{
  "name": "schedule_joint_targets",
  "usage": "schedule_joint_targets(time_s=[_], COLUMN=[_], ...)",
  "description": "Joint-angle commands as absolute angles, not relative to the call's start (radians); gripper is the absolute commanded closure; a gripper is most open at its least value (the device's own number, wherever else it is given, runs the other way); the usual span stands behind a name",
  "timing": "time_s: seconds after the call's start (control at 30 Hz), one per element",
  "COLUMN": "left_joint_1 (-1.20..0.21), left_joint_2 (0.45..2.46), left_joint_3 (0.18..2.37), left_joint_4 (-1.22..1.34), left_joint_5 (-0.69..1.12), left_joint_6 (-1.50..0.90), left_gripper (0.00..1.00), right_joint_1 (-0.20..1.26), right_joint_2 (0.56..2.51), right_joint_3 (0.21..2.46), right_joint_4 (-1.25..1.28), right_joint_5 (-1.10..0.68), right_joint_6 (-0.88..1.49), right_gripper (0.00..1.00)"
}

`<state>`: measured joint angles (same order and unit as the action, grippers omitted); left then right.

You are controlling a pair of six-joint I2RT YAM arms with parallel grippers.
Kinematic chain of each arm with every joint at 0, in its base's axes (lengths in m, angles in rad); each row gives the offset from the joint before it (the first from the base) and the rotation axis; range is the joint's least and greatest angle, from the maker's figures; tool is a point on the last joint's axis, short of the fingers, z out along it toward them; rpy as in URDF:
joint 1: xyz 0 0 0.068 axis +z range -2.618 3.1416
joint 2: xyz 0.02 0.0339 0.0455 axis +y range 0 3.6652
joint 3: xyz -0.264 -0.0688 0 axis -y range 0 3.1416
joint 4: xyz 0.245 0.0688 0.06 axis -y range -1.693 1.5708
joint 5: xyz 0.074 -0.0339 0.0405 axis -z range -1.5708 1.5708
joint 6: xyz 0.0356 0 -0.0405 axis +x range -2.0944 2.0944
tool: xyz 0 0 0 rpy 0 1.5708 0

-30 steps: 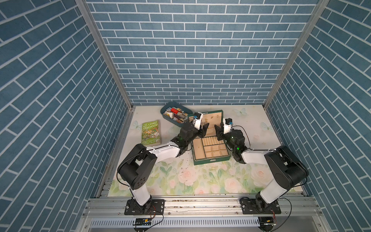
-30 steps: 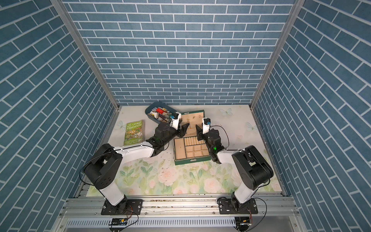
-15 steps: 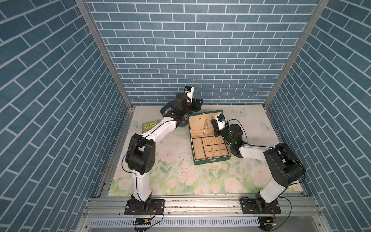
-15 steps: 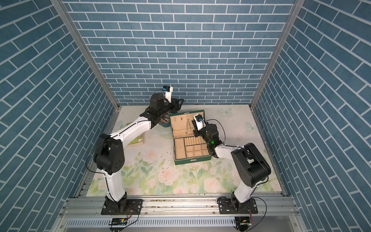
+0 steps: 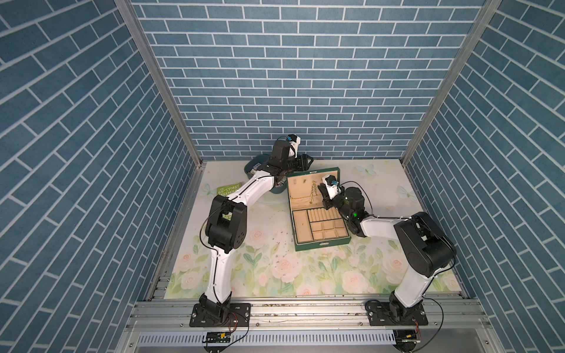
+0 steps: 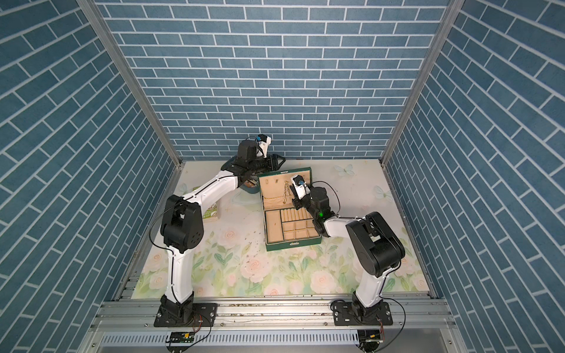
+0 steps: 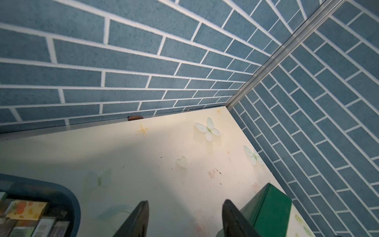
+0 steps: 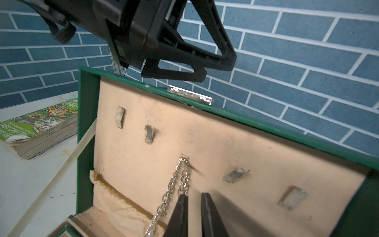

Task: Put jewelry chain into jewelry box
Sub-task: Close the fastener on the jewelry box.

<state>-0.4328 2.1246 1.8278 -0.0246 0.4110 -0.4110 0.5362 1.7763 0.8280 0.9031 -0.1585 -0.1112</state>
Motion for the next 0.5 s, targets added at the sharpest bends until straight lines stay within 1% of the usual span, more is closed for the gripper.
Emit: schedule_joint_targets(time_s=[0.0,0.47], left_joint_1=[-0.423,-0.42], left_joint_2=[2.148,2.159], left_joint_3=[1.841,1.85], left_joint_4=[-0.054,-0.069], left_joint_5=[0.429,0.443], left_joint_6=[-0.416,-0.416], left_gripper=[0.4,0.39], right_joint_1=[0.539,0.544], right_joint_2=[1.797,1.832], right_joint_3=[0.863,0.924], right_joint_4=[0.908,0.895], right_joint_5=[-0.169,-0.14], right_joint_6=[-0.126,-0.114], right_gripper=[0.82,0.82])
